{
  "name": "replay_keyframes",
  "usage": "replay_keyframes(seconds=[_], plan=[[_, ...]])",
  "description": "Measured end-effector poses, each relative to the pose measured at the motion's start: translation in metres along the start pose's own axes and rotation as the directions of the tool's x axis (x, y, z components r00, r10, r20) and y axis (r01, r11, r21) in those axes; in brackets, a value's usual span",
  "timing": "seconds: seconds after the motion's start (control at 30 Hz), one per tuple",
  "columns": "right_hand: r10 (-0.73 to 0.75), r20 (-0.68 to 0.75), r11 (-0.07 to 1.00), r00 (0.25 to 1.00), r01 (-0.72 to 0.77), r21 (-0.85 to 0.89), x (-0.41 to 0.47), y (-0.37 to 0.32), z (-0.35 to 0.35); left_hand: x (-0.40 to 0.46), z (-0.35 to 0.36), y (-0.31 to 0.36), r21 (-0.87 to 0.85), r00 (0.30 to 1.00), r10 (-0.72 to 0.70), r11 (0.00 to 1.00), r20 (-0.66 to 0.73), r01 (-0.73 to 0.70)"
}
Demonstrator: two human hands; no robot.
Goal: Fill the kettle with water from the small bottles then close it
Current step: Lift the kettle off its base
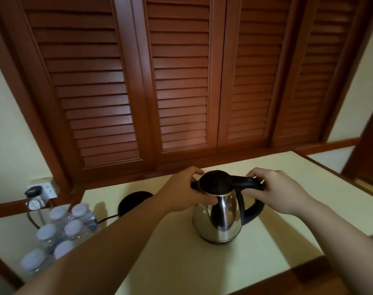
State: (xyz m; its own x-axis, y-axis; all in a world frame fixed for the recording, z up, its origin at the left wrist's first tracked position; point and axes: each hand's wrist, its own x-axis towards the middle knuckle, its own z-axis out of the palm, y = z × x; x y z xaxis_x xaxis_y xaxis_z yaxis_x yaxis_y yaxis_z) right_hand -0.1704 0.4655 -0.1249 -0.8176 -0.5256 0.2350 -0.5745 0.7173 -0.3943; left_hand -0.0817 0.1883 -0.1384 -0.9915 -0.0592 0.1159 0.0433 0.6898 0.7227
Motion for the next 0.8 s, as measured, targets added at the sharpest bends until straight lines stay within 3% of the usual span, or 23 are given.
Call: replay_keyframes(seconds=[0.3,0.4,0.5,0.6,0.7,0.8], plan=[[0.04,0.03,0.995,0.999,-0.042,0.085,-0.028,0.03,0.005,0.01,0.038,-0.013,-0.14,0.999,0.036,0.989,-0.024,-0.039],[-0.064,0.059,0.996,0.996,0.06,0.063,-0.029,0.012,0.004,0.01,0.042,-0.02,-0.195,0.999,0.024,0.98,-0.035,-0.03],[-0.194,0.197,0.981,0.961,0.196,0.012,-0.02,-0.019,0.005,0.008,0.047,-0.026,-0.231,1.0,0.011,0.973,-0.016,-0.015],[-0.235,0.25,0.968,0.939,0.25,-0.033,-0.008,-0.033,0.009,0.006,0.05,-0.029,-0.253,1.0,-0.01,0.968,-0.019,0.005],[-0.224,0.179,0.974,0.958,0.222,0.031,-0.006,-0.033,0.009,0.006,0.05,-0.032,-0.282,0.999,-0.023,0.959,-0.033,0.013],[-0.173,-0.052,0.967,0.984,0.18,0.183,-0.012,-0.025,0.01,0.005,0.051,-0.034,-0.294,0.999,-0.034,0.956,-0.036,0.022]])
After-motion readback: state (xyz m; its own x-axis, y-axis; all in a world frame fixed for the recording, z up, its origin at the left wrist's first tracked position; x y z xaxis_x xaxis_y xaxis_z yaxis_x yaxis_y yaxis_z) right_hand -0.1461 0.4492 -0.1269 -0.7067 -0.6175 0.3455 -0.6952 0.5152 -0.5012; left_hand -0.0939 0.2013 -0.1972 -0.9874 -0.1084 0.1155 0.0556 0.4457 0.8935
